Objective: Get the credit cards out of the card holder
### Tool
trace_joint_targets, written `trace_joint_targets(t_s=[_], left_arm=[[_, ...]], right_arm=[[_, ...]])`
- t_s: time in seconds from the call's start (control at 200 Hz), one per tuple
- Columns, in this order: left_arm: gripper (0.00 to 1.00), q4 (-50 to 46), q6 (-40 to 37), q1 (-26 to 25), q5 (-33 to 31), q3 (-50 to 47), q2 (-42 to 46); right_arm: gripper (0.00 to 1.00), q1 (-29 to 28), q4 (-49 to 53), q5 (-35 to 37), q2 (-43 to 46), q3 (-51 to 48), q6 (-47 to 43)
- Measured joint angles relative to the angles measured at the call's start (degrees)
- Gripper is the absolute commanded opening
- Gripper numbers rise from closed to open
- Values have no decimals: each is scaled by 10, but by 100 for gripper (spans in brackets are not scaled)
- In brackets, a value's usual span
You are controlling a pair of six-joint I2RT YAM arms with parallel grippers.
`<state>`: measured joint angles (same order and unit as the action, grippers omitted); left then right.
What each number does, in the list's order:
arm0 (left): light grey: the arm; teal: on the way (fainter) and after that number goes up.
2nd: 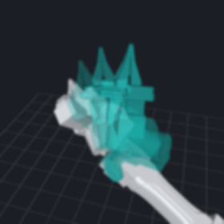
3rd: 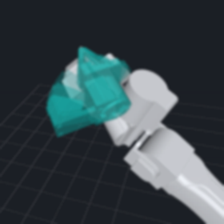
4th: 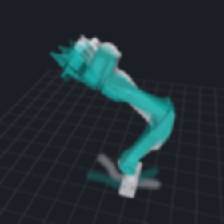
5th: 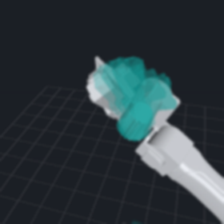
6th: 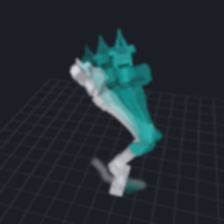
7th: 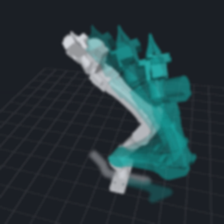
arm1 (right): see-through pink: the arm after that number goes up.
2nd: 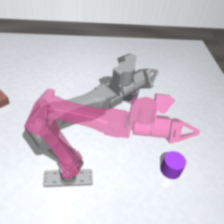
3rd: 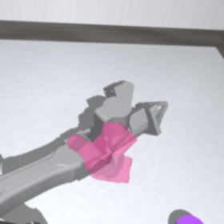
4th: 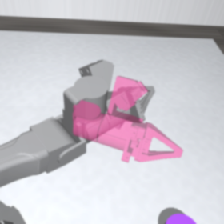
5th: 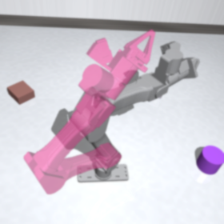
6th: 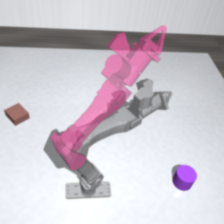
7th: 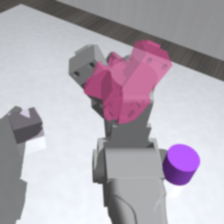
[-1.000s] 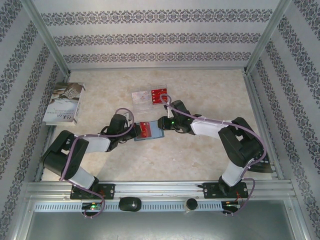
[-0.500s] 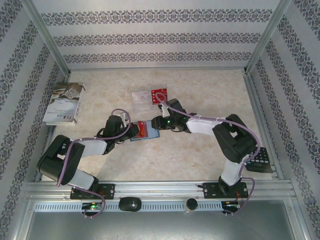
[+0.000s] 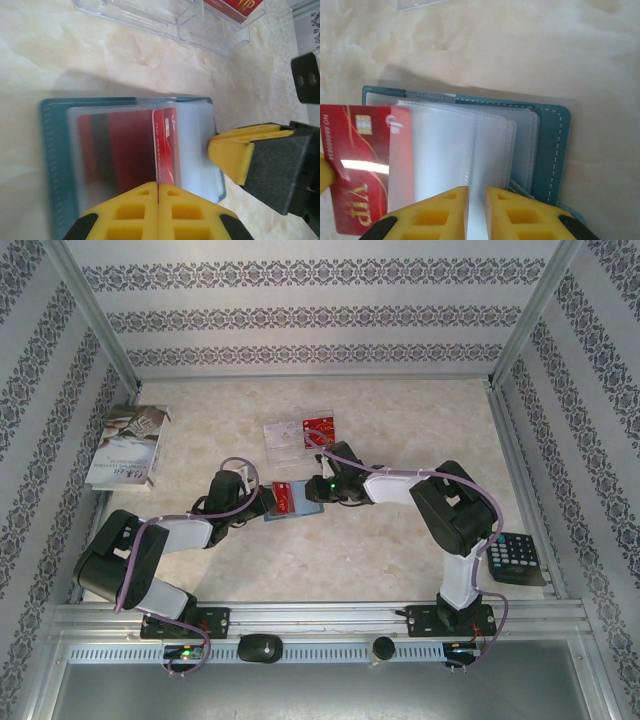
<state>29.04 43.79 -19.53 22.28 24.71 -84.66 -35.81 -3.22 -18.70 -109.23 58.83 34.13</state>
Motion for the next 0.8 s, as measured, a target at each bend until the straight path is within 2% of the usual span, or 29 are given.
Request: trace_joint_targets(t_s=[0.515, 0.799], left_arm=[[0, 2, 0, 9, 6, -3, 25], [0, 1, 0, 17, 11, -3, 64]], right_arm=[[37, 8, 0, 16, 40, -31, 2], [41, 8, 13, 70, 112, -46, 2]])
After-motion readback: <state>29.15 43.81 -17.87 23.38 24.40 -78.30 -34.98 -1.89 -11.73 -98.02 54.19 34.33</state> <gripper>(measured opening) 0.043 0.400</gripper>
